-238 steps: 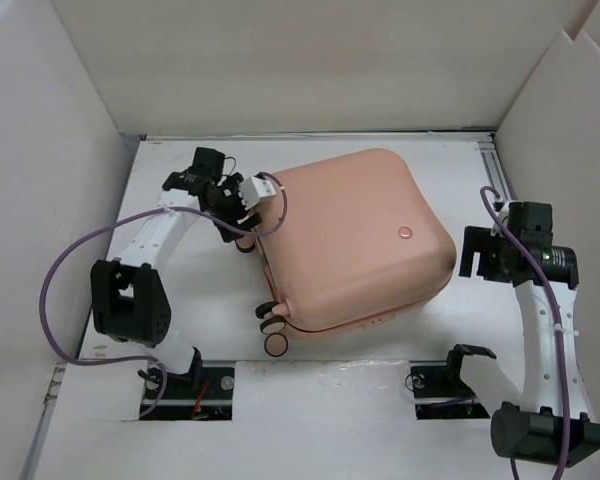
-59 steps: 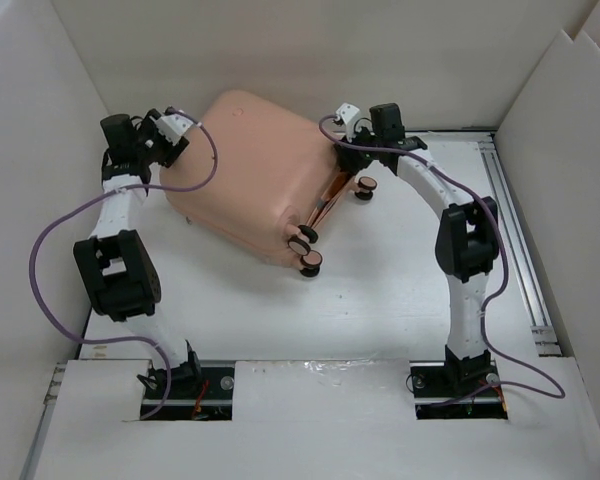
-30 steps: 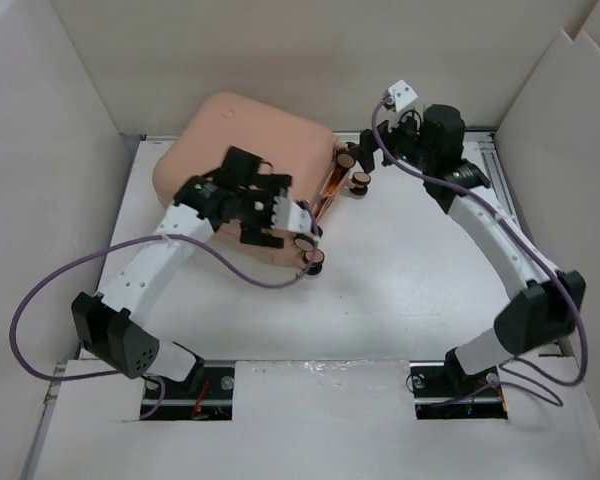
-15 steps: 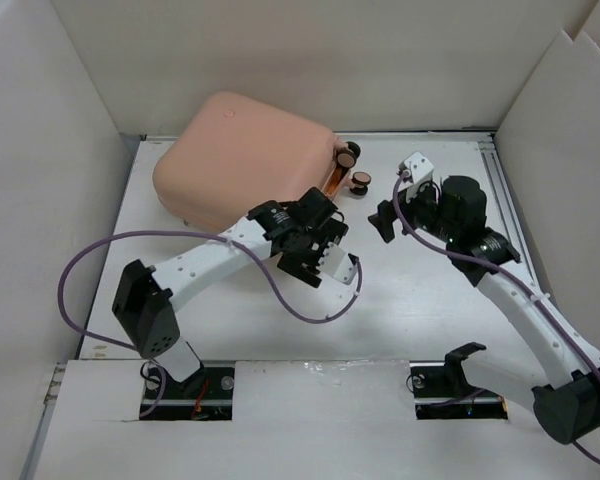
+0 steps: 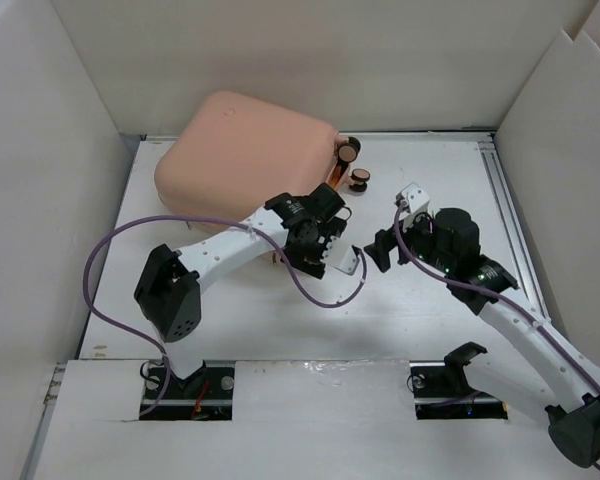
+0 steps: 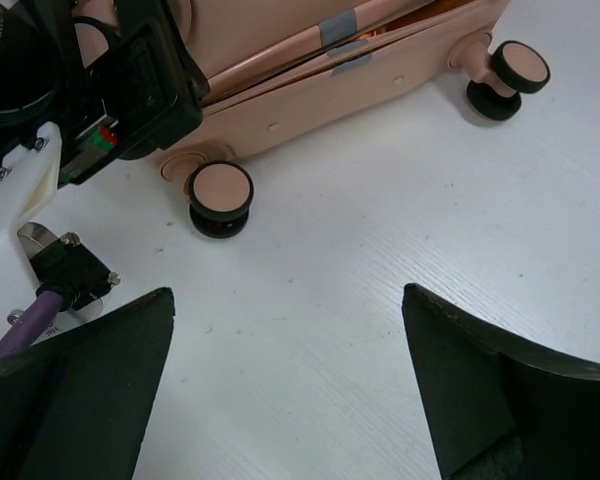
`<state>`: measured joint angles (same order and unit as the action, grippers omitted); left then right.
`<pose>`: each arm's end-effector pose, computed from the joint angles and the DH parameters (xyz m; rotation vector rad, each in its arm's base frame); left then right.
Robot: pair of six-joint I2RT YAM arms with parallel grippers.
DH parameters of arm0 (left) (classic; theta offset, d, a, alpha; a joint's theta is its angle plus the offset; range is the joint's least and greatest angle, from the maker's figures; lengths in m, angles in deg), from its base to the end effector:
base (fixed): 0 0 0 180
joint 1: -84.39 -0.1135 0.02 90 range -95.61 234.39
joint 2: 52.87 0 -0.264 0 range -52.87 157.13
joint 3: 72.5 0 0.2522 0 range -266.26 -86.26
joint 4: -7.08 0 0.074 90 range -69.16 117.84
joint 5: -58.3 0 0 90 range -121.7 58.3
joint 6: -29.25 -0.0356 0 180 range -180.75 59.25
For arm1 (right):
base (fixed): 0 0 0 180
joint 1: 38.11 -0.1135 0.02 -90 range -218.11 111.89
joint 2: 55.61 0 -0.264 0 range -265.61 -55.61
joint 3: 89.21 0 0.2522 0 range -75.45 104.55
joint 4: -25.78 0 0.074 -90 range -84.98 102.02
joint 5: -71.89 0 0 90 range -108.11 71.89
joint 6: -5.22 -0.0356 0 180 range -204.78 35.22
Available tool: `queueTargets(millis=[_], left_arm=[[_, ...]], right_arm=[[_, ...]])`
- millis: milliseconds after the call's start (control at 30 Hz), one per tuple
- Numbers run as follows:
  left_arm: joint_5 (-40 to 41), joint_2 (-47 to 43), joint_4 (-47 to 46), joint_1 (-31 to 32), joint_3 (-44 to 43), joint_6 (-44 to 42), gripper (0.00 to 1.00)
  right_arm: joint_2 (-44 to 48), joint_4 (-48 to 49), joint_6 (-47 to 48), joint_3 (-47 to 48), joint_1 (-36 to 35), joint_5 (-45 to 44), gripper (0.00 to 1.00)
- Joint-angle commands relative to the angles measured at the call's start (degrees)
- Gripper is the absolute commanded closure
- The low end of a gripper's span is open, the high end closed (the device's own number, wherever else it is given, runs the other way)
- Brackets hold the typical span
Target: Pack the luggage
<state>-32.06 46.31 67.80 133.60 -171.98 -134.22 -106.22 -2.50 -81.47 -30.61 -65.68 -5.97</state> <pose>0.2405 -0.2791 0.2801 2.3107 1.2605 0.1379 0.1776 0.1012 0.3149 -0.6556 1.8335 0.4861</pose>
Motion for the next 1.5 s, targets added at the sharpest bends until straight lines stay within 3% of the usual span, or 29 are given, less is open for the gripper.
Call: queueTargets(millis=[0, 133, 167, 200, 267, 400, 533, 767, 1033, 1467], left_arm=[[2.2, -0.1, 1.6, -2.1, -4.7, 4.0, 1.0], [-0.7, -0.7, 4.2, -2.1, -8.1, 5.7, 1.0], [-1.4, -1.3, 4.9, -2.1, -9.1, 5.7, 0.9], [-2.7, -1.4, 5.6, -2.1, -10.1, 6.8, 0.64], [-4.6, -1.9, 5.6, -2.1, -12.9, 7.4, 0.26], [-11.0, -6.3, 4.4, -2.6, -13.5, 6.9, 0.08], [-16.0, -8.3, 5.7, -2.6, -13.5, 3.8, 0.01], [-20.6, -8.3, 12.7, -2.6, -13.7, -1.0, 0.01], [-14.1, -2.1, 9.6, -2.6, -15.3, 5.5, 0.01], [-9.9, 3.7, 6.1, -3.2, -14.0, 7.8, 0.01]], right_arm=[[0.7, 4.5, -2.0, -0.2, -1.3, -2.2, 0.01], [0.7, 5.0, -2.0, -0.2, -1.8, -2.2, 0.01], [0.7, 5.0, -2.0, -0.2, -1.8, -2.2, 0.01], [0.7, 5.0, -2.0, -0.2, -1.8, -2.2, 0.01], [0.7, 5.0, -2.0, -0.2, -1.8, -2.2, 0.01], [0.7, 5.0, -2.0, -0.2, -1.8, -2.2, 0.01], [1.4, 4.4, -2.0, -0.7, -1.8, -1.7, 0.01], [3.2, 3.0, -2.0, -1.2, -1.8, -2.3, 0.01], [3.8, 2.5, -2.0, -1.8, -1.8, -2.3, 0.01], [6.7, 0.2, -1.5, -2.9, -1.8, -3.4, 0.01]])
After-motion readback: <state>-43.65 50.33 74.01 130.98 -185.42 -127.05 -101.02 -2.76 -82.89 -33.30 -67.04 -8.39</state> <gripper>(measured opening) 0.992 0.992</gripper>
